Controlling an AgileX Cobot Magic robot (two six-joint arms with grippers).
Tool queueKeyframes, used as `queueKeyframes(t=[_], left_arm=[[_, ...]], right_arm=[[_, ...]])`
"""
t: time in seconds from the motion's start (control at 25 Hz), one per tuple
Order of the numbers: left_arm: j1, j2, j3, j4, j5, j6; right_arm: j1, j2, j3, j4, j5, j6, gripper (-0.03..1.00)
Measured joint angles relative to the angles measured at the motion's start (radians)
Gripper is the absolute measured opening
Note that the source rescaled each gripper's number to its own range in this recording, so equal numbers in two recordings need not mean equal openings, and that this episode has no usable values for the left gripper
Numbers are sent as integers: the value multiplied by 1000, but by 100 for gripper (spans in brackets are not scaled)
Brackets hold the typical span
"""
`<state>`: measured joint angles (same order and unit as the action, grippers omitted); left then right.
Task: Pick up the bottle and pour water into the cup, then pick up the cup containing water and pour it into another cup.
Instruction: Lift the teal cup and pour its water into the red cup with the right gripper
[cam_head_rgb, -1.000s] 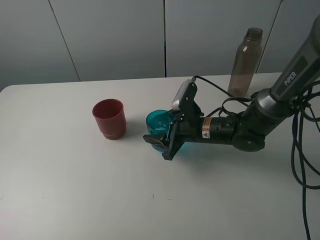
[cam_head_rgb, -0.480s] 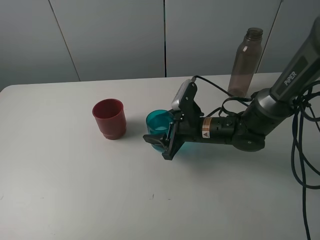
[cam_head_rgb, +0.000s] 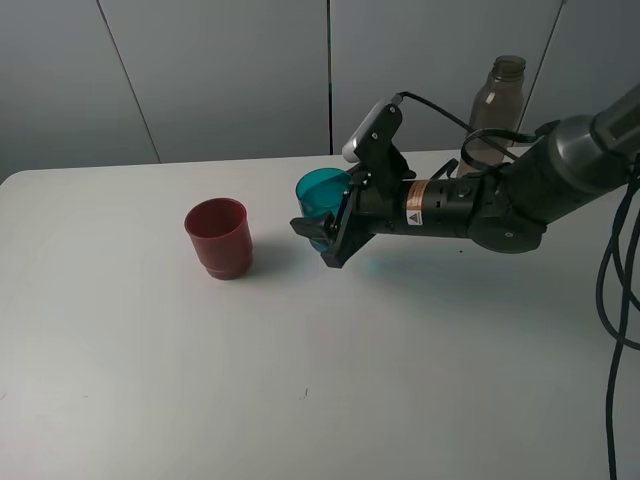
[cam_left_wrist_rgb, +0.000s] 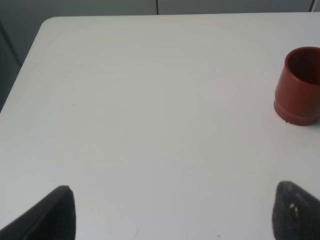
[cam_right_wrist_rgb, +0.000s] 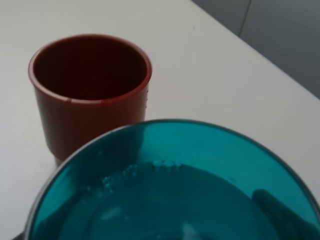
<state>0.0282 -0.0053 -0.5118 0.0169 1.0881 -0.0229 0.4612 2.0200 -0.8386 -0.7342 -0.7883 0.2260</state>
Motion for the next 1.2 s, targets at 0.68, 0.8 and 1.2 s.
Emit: queueKeyframes(t=[0.68, 0.8, 1.2], left_arm=[[0, 0, 0, 0, 0, 0], [0, 0, 0, 0, 0, 0], [0, 0, 0, 0, 0, 0]], right_arm=[[82, 18, -336, 17, 229, 228, 4], [103, 56, -400, 17, 253, 244, 4], [131, 157, -565, 15, 295, 259, 4]])
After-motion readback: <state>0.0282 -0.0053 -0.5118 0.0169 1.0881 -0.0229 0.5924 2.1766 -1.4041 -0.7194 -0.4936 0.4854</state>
